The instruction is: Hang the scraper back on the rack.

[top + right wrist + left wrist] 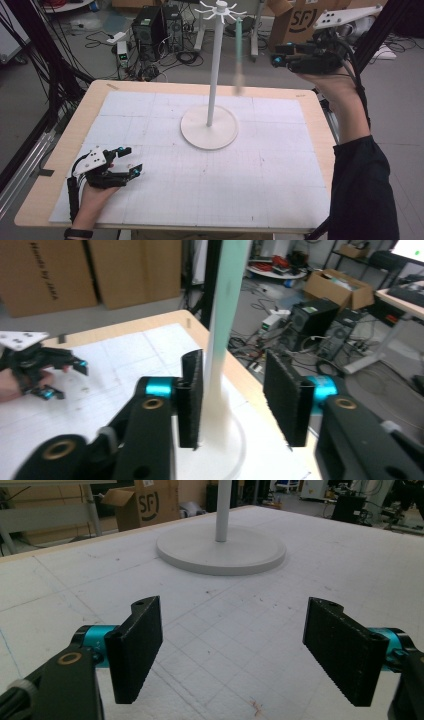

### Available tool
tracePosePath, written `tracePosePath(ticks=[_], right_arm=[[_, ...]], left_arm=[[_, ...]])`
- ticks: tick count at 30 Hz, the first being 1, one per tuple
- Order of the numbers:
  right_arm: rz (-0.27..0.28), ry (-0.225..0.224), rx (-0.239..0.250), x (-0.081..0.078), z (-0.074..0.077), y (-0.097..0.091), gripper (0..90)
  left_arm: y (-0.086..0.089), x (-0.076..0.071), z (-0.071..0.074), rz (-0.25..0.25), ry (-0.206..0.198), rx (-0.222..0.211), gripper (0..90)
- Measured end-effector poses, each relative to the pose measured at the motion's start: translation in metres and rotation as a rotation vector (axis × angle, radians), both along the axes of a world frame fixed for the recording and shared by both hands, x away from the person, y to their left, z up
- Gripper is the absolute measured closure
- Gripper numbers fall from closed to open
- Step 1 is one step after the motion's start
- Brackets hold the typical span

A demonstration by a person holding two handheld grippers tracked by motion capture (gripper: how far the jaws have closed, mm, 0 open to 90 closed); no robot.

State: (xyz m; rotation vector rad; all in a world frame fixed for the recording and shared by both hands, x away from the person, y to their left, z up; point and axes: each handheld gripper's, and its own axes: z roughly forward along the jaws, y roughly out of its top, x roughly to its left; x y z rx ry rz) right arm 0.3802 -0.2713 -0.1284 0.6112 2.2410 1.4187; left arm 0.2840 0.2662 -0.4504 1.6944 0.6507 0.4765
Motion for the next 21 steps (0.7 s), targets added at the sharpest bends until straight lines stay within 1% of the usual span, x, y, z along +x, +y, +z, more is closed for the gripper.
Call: tracePosePath(ticks=[1, 3, 4, 6, 7, 8, 11, 14, 17, 18, 21], right_arm=[[0.002, -0.004, 0.004, -0.002, -0.002, -0.002, 55.3], [0.026, 0.004, 0.013, -0.006, -0.007, -0.005, 52.7], [0.03, 0.001, 0.013, -0.008, -0.011, -0.007, 50.3], [0.043, -0.007, 0.029, -0.012, -0.021, -0.012, 45.7], [0.046, -0.001, 0.036, -0.015, -0.027, -0.014, 44.9], [0.051, -0.007, 0.05, -0.017, -0.034, -0.016, 43.8], [0.05, 0.002, 0.099, -0.026, -0.06, -0.027, 38.6], [0.03, 0.012, 0.124, -0.037, -0.091, -0.039, 34.0], [0.013, 0.027, 0.128, -0.046, -0.123, -0.052, 30.4], [0.01, 0.046, 0.135, -0.048, -0.134, -0.057, 28.8], [-0.024, 0.072, 0.145, -0.056, -0.166, -0.07, 27.0]], left_arm=[[0.0, 0.0, 0.0, 0.001, -0.002, -0.001, 24.4], [0.0, 0.0, 0.0, 0.001, 0.001, -0.003, 24.3], [0.0, 0.0, 0.0, -0.001, 0.003, -0.002, 24.3], [-0.001, 0.0, 0.0, 0.001, 0.004, -0.003, 24.2], [0.0, 0.0, 0.0, 0.002, 0.001, -0.001, 24.1], [0.0, 0.0, 0.0, 0.003, 0.001, -0.005, 24.0], [0.0, 0.0, 0.0, 0.003, 0.001, -0.006, 23.7], [0.0, 0.0, 0.0, 0.005, 0.001, 0.001, 22.9], [0.0, 0.0, 0.0, 0.01, 0.003, -0.003, 21.6], [0.0, 0.0, 0.0, 0.017, 0.004, -0.002, 20.4], [0.0, 0.0, 0.0, 0.021, 0.007, -0.007, 18.4]])
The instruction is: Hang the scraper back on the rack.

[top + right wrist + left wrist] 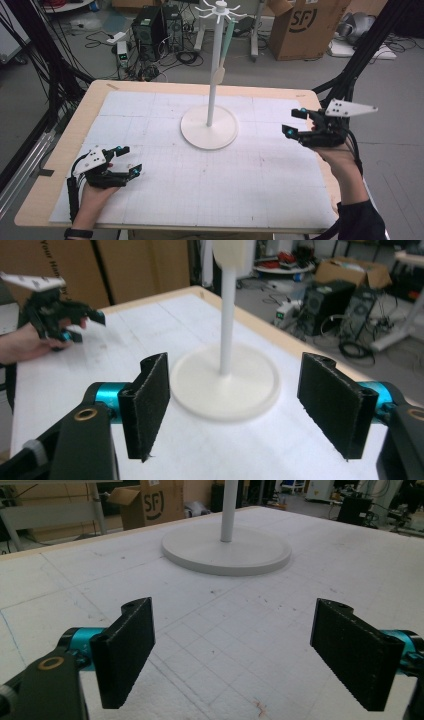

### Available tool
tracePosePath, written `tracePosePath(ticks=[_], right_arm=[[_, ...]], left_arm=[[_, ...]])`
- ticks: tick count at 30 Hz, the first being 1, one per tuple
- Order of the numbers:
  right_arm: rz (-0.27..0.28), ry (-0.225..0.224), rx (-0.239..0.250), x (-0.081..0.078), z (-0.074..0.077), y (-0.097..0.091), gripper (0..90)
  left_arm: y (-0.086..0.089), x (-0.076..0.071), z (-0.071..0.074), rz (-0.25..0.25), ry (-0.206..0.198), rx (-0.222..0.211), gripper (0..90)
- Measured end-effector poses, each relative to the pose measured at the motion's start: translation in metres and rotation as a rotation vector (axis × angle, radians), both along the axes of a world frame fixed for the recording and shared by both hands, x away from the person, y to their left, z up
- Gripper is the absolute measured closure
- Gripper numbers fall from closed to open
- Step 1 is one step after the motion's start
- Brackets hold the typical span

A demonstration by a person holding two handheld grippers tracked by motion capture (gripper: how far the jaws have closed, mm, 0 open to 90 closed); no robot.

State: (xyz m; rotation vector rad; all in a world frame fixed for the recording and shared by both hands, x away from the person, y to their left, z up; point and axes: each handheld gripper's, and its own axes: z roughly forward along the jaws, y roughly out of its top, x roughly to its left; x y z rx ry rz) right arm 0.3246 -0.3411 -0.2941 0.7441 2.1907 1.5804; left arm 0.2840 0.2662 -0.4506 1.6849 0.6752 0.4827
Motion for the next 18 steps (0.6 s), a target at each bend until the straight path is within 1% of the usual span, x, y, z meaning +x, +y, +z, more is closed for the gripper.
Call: tracePosePath(ticks=[3, 5, 8, 9, 13, 15, 16, 18], right_arm=[[-0.032, 0.012, -0.002, -0.009, -0.027, -0.007, 22.2], [-0.029, 0.027, 0.019, -0.015, -0.043, -0.011, 22.2], [-0.049, 0.034, 0.027, -0.024, -0.064, -0.014, 20.5], [-0.055, 0.042, 0.026, -0.026, -0.071, -0.014, 18.7], [-0.078, 0.045, 0.023, -0.036, -0.094, -0.014, 18.2], [-0.085, 0.066, 0.039, -0.039, -0.105, -0.013, 17.8], [-0.085, 0.065, 0.043, -0.04, -0.11, -0.013, 17.8], [-0.091, 0.076, 0.04, -0.042, -0.119, -0.013, 17.2]], left_arm=[[0.0, 0.0, 0.0, -0.003, -0.002, 0.005, 18.4], [0.0, 0.0, 0.0, -0.004, 0.0, -0.001, 18.4], [0.0, 0.0, 0.0, -0.003, 0.001, 0.0, 18.4], [0.0, 0.0, 0.0, -0.002, -0.001, -0.003, 18.3], [0.0, 0.0, 0.0, -0.001, 0.001, -0.003, 18.3], [0.0, 0.0, 0.0, 0.0, 0.0, -0.003, 18.3], [0.0, 0.0, 0.0, -0.001, 0.0, -0.003, 18.3], [0.0, 0.0, 0.0, 0.001, 0.0, -0.004, 18.2]])
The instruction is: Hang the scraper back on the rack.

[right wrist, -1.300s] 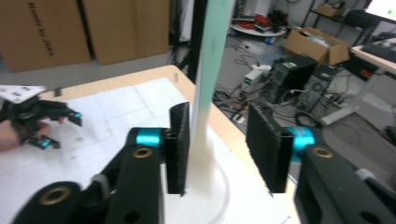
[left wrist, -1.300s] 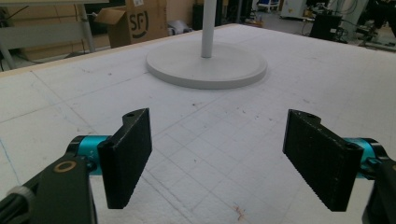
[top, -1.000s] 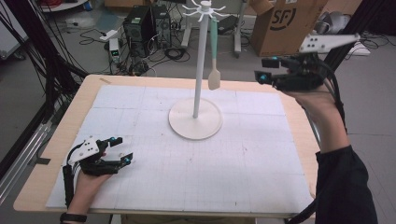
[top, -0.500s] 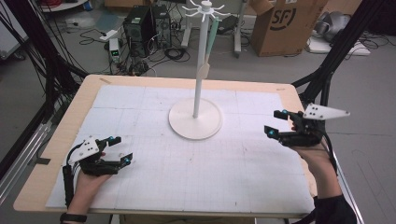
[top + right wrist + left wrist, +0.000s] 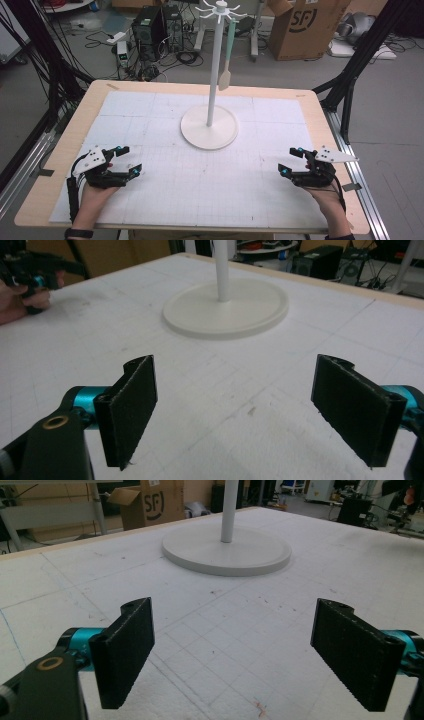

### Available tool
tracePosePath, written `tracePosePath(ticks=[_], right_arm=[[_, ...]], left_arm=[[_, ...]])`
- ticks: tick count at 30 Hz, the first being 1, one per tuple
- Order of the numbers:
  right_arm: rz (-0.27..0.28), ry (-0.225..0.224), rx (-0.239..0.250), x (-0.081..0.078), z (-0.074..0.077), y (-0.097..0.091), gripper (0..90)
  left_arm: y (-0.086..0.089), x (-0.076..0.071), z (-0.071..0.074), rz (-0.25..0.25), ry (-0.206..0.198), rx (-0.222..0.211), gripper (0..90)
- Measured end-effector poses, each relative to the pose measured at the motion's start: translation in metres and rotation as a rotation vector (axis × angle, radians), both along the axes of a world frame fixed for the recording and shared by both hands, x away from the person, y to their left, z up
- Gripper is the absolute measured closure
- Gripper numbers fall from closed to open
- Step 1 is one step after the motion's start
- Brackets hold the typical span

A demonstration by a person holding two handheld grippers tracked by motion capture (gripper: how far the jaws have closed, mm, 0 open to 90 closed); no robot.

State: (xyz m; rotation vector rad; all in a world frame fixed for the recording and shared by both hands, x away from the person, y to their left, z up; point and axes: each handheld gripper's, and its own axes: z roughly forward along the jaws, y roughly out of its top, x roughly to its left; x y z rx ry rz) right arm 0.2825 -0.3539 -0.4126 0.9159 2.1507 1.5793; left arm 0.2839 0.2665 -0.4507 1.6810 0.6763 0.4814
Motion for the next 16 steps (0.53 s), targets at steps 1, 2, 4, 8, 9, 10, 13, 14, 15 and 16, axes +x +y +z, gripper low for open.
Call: tracePosePath(ticks=[1, 2, 4, 8, 9, 10, 13, 14, 15, 16], right_arm=[[-0.003, 0.003, -0.003, -0.001, -0.004, 0.001, 16.7], [-0.003, 0.003, -0.004, -0.001, -0.007, 0.001, 16.7], [0.001, 0.007, -0.011, -0.002, -0.012, 0.002, 16.5], [-0.002, 0.01, -0.013, -0.002, -0.017, 0.004, 15.9], [0.001, 0.015, -0.012, -0.002, -0.018, 0.004, 15.8], [-0.001, 0.016, -0.019, -0.002, -0.018, 0.005, 15.8], [-0.001, 0.005, -0.023, -0.002, -0.018, 0.006, 15.6], [-0.001, 0.005, -0.023, -0.003, -0.018, 0.006, 15.6], [-0.002, 0.002, -0.023, -0.002, -0.018, 0.005, 15.6], [-0.005, 0.005, -0.022, -0.003, -0.018, 0.005, 15.5]], left_arm=[[0.0, 0.0, 0.0, 0.0, -0.001, 0.0, 18.3], [0.0, 0.0, 0.0, 0.001, -0.001, 0.002, 18.3], [0.0, 0.0, 0.0, 0.0, -0.001, -0.001, 18.3], [0.0, 0.0, 0.0, -0.001, 0.0, -0.001, 18.3], [0.0, 0.0, 0.0, -0.001, -0.001, 0.0, 18.3], [0.0, 0.0, 0.0, 0.0, 0.0, 0.001, 18.3], [0.0, 0.0, 0.0, 0.001, -0.001, -0.001, 18.3], [0.0, 0.0, 0.0, 0.0, -0.001, -0.001, 18.3], [0.0, 0.0, 0.0, 0.001, -0.001, 0.001, 18.3], [0.0, 0.0, 0.0, 0.001, 0.0, 0.002, 18.3]])
